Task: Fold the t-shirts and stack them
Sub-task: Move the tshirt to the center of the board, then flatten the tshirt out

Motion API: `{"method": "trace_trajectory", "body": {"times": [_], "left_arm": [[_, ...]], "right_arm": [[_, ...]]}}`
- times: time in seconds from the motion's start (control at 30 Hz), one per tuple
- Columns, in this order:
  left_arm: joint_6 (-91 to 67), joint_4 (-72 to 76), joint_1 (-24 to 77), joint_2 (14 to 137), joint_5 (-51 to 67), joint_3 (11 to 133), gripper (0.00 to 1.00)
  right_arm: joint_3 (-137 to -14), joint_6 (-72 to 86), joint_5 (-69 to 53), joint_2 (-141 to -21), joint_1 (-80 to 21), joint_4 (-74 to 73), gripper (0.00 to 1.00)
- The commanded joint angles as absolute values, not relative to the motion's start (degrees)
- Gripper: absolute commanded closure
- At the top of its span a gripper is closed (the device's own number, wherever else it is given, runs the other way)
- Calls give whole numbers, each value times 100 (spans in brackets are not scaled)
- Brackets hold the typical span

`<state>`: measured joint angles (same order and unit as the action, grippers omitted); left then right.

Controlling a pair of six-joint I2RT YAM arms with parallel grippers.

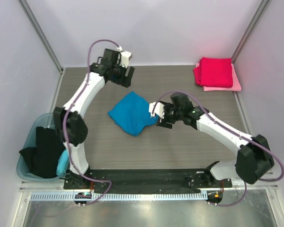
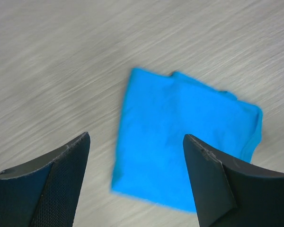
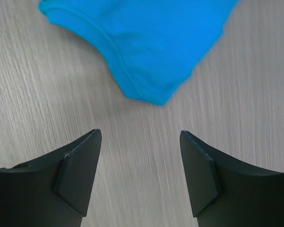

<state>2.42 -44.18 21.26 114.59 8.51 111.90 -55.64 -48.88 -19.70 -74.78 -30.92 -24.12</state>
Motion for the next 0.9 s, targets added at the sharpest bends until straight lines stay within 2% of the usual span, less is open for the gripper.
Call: {"method": "trace_trajectory", "body": {"times": [0.0,0.17,0.37,0.5,0.6,0.7,0.73,0.8,0.87], "left_arm": [[553,-4359,1873,9919,166,10638,20],[379,-4561,1154,8931,501,9153,22],[150,-4588,265,8377,861,8745,23],[132,-4597,44,8174,958,8553,24],[88,-4597,-165,7981,1089,8377,24],[26,-4614,-342,7849,1195,8280,24],[26,-4614,-360,7823,1221,8244,24],[26,-4588,-413,7787,1274,8209,24],[35,-4570,-448,7778,1318,8156,24]], "right_arm": [[-5353,-5651,-2109,-7856,-3471,-1302,28],[-4861,-6099,-2240,-8260,-4060,-326,28],[-5229,-5986,-2276,-8806,-4245,-159,28],[-5343,-5801,-2259,-9175,-4298,219,30],[-5475,-5643,-2101,-9456,-4377,456,38],[-5659,-5502,-1978,-9623,-4395,545,54],[-5730,-5476,-1951,-9711,-4395,432,66],[-5906,-5432,-1907,-9765,-4395,299,72],[-5950,-5440,-1881,-9739,-4395,194,84]]}}
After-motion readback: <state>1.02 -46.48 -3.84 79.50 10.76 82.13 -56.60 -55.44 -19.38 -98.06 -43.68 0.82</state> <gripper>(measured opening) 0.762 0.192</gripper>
